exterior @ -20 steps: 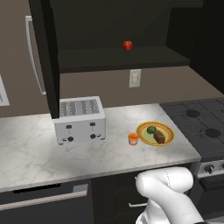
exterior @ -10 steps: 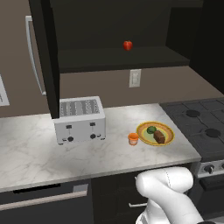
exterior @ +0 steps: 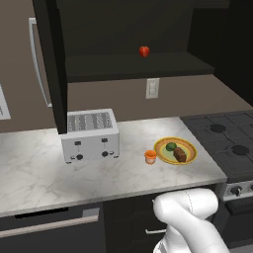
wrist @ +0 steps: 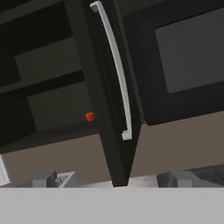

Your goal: Pick the avocado and bread from the counter and place them on the plate. Then pick the jam from the cabinet and place it next to the plate. Lastly close the cabinet door.

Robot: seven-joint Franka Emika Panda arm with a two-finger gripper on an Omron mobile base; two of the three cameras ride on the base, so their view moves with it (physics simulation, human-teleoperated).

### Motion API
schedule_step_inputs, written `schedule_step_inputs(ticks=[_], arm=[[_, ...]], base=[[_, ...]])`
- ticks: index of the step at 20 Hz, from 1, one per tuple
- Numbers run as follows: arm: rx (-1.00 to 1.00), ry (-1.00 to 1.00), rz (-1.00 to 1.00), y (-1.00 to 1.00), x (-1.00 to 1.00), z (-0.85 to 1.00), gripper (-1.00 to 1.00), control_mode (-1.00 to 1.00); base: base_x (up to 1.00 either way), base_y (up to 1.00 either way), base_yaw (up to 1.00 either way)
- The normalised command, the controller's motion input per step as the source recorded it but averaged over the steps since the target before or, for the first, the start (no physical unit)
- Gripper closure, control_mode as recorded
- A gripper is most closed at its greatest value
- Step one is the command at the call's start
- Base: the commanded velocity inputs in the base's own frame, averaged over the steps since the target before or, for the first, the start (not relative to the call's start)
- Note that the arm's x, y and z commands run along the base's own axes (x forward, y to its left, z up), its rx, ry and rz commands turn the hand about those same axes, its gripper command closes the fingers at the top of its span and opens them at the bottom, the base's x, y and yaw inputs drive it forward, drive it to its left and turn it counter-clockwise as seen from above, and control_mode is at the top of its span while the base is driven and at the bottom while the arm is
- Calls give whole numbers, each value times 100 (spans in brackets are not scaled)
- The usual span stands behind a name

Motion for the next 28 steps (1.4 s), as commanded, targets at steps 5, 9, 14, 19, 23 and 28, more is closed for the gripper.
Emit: schedule_step_inputs(ticks=[5, 9, 14, 19, 23, 28], arm=[[3, -27, 10, -5, 37, -15, -100, -100], [2, -22, 10, -9, 37, -15, -100, -100], [2, -14, 9, -14, 30, -3, -100, -100], [5, -1, 5, -30, 43, 1, -100, -100], [2, 0, 4, -31, 37, -2, -100, -100], [0, -1, 9, -7, 12, -22, -100, -100]], base=[[0, 0, 0], [0, 0, 0], [0, 0, 0], [0, 0, 0], [0, 0, 0], [0, 0, 0]])
